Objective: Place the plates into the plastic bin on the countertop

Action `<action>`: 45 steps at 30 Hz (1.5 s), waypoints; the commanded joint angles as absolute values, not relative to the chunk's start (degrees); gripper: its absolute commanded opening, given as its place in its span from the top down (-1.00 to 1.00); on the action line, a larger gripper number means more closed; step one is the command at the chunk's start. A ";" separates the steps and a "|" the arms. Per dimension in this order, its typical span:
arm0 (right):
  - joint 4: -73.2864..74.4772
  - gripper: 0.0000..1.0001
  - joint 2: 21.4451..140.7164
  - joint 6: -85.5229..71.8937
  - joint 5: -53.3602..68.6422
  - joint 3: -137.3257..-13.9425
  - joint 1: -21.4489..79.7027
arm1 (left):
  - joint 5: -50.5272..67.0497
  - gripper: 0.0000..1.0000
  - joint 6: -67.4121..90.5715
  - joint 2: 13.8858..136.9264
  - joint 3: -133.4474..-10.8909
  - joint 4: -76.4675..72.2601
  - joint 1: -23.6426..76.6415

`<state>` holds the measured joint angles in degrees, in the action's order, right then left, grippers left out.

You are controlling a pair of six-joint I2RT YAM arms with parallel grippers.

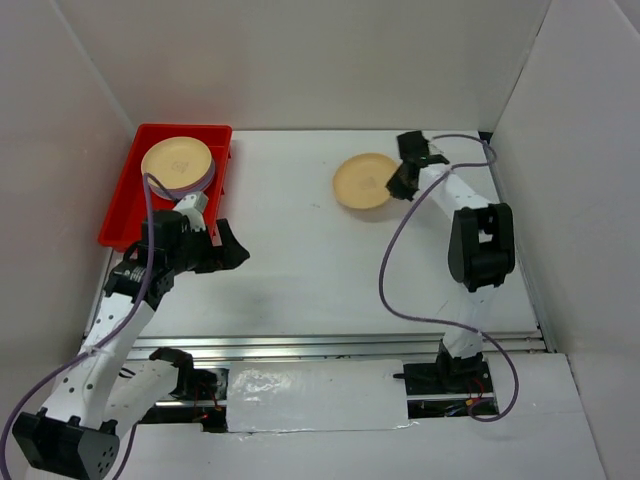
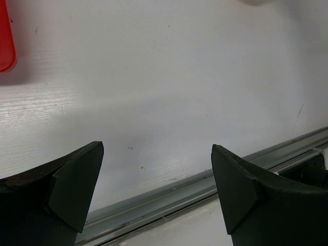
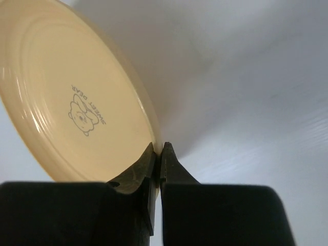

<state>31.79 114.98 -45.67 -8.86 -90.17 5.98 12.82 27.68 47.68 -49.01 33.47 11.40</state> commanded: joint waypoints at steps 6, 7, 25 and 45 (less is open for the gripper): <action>26.57 1.00 93.28 -35.23 -0.99 -74.81 33.89 | 13.55 -0.99 23.91 54.14 -53.08 33.13 11.16; 25.50 1.00 91.95 -35.85 1.64 -73.23 35.75 | 13.01 -0.99 24.08 54.23 -53.09 33.22 11.16; 19.33 -0.74 84.91 -44.91 3.62 -69.79 49.22 | 2.13 1.00 28.55 52.47 -54.14 35.06 13.27; 19.25 -1.00 48.08 -48.34 1.56 -37.00 45.79 | 6.07 1.00 57.57 91.30 -69.87 3.55 -19.95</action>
